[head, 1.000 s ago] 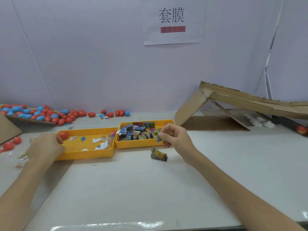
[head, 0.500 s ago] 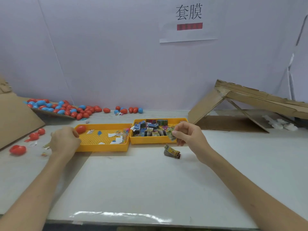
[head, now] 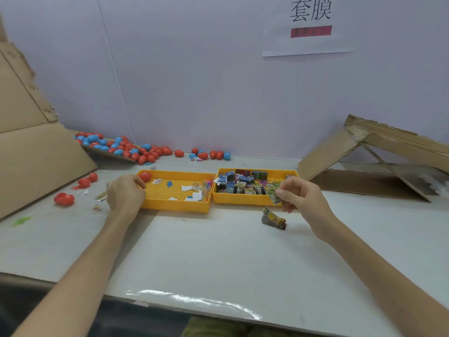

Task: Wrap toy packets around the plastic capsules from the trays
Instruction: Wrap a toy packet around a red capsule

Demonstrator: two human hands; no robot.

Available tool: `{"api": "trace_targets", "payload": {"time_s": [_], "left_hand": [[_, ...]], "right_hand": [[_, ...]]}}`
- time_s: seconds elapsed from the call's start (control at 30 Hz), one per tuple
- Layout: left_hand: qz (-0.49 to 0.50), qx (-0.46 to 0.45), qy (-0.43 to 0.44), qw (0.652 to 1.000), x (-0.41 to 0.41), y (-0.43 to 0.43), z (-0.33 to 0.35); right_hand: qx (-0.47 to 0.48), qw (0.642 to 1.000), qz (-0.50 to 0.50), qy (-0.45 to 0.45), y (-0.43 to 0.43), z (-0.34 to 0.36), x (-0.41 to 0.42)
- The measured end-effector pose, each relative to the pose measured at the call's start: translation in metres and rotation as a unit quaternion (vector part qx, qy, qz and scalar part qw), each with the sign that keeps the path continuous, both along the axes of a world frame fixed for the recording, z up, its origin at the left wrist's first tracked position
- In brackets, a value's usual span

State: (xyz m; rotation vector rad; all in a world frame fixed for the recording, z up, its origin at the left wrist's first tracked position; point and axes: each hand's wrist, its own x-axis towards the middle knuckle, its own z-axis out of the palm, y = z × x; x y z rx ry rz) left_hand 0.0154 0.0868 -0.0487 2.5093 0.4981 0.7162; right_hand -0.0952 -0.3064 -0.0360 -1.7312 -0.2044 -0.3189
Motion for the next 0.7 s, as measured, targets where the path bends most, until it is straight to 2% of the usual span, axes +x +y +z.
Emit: {"api": "trace_targets", "payload": {"time_s": [0.17,0.4,0.5,0.57,0.63,0.7], "left_hand": [[-0.054,-0.062,-0.126,0.989,-0.009,0.004,-0.012],[-0.021,-0.154,-0.162,0.975,-0.01,-0.014,-0.006],[-0.089,-0.151,-0.192,0.966,-0.019,-0.028,0.007],[-0.171,-0.168,-0.213,0.947,-0.029,-0.047,0.019],[-0.249,-0.233,-0.199,0.919,-0.038,-0.073,0.032],[-0.341,-0.362,-0.138,0.857,-0.045,-0.105,0.041]], "right_hand": [[0.004,1.0,0.003,-0.002,-0.001,-0.001,0.001],[0.028,0.999,0.017,0.0,-0.002,0.0,0.002],[0.025,0.999,0.02,-0.01,-0.001,-0.002,0.002],[0.026,0.999,0.018,-0.01,0.0,-0.003,0.002],[0.03,0.999,0.016,-0.006,0.001,-0.003,0.001],[0.035,0.999,0.009,-0.003,0.001,-0.003,0.001]]}}
